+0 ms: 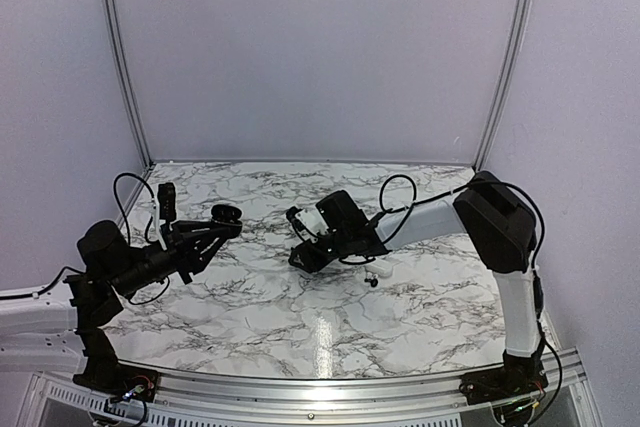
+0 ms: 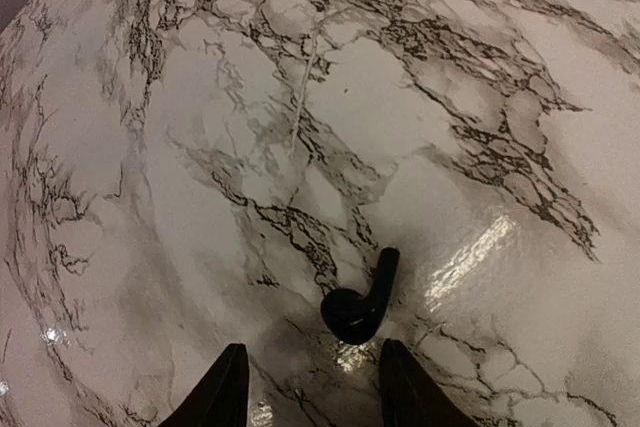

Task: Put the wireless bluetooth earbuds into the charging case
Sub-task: Pick up the right earbud from the center of the board.

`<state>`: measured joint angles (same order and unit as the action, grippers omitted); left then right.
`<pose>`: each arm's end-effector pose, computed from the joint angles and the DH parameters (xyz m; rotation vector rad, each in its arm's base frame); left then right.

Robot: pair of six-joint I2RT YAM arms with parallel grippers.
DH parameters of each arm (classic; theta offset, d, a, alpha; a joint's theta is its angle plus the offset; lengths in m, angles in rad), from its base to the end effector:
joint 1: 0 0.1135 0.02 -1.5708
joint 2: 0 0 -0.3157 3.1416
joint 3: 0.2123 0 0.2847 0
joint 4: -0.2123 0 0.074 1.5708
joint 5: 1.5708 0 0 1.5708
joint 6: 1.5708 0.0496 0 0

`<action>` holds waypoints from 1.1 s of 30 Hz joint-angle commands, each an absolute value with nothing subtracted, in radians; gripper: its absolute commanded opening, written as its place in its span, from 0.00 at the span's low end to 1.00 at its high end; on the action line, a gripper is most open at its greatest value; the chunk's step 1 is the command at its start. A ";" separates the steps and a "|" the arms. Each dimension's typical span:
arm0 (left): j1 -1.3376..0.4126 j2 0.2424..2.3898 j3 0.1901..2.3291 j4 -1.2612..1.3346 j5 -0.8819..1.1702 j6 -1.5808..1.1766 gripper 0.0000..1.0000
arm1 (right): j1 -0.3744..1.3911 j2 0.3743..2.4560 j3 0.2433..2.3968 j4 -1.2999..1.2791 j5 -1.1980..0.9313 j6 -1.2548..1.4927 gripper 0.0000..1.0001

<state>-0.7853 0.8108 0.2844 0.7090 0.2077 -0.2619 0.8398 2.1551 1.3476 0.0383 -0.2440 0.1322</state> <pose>0.1298 -0.1442 0.2766 0.5535 1.3608 -1.0073 0.3367 0.3934 0.1323 -0.9635 2.2431 0.7468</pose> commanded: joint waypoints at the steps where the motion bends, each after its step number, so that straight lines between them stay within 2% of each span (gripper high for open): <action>1: -0.778 0.783 0.267 0.755 0.199 -0.253 0.03 | 0.852 2.181 1.385 0.050 -0.212 0.144 0.45; 15: -0.779 0.799 0.274 0.756 0.191 -0.243 0.02 | 0.857 2.224 1.412 0.006 -0.074 0.004 0.36; 33: -0.779 0.803 0.270 0.755 0.188 -0.237 0.02 | 0.860 2.234 1.396 0.004 -0.048 -0.089 0.24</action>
<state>-0.7826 0.8036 0.2726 0.7101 0.1989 -0.2504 0.8551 2.1971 1.3907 0.0513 -0.0822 -0.0628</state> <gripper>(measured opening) 0.249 0.248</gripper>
